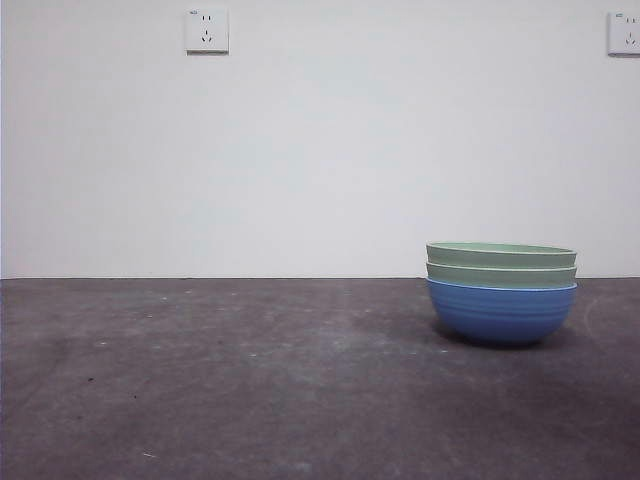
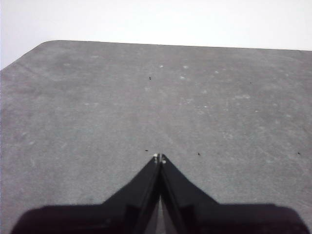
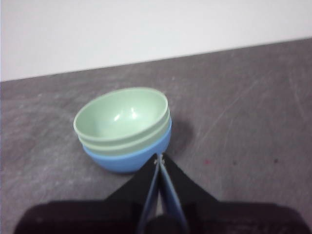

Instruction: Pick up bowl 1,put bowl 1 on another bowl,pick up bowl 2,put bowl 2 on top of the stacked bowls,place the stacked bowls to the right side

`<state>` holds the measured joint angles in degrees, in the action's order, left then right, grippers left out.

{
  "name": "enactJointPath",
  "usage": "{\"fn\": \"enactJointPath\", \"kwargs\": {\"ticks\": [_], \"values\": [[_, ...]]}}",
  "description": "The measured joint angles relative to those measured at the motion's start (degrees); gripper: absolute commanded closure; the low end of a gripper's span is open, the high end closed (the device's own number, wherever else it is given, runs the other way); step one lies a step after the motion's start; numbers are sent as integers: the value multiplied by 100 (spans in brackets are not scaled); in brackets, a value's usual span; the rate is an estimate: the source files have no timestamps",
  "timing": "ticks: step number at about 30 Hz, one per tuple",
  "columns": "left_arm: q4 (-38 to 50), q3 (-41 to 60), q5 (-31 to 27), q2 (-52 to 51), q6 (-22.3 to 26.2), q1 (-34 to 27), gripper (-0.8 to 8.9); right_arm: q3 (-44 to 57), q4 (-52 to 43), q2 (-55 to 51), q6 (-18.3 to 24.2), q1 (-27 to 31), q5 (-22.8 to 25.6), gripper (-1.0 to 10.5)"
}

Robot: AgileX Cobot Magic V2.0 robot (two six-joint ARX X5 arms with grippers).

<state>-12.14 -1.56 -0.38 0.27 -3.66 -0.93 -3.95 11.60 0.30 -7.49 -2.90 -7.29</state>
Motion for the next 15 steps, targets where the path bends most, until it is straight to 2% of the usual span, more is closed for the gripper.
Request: {"fn": "enactJointPath", "kwargs": {"ticks": [9,15], "values": [[0,0,0,0,0,0,817,195,79,-4,-66,-15,-2,944],[0,0,0,0,0,0,817,195,79,-4,-282,-13,2,943]]}}
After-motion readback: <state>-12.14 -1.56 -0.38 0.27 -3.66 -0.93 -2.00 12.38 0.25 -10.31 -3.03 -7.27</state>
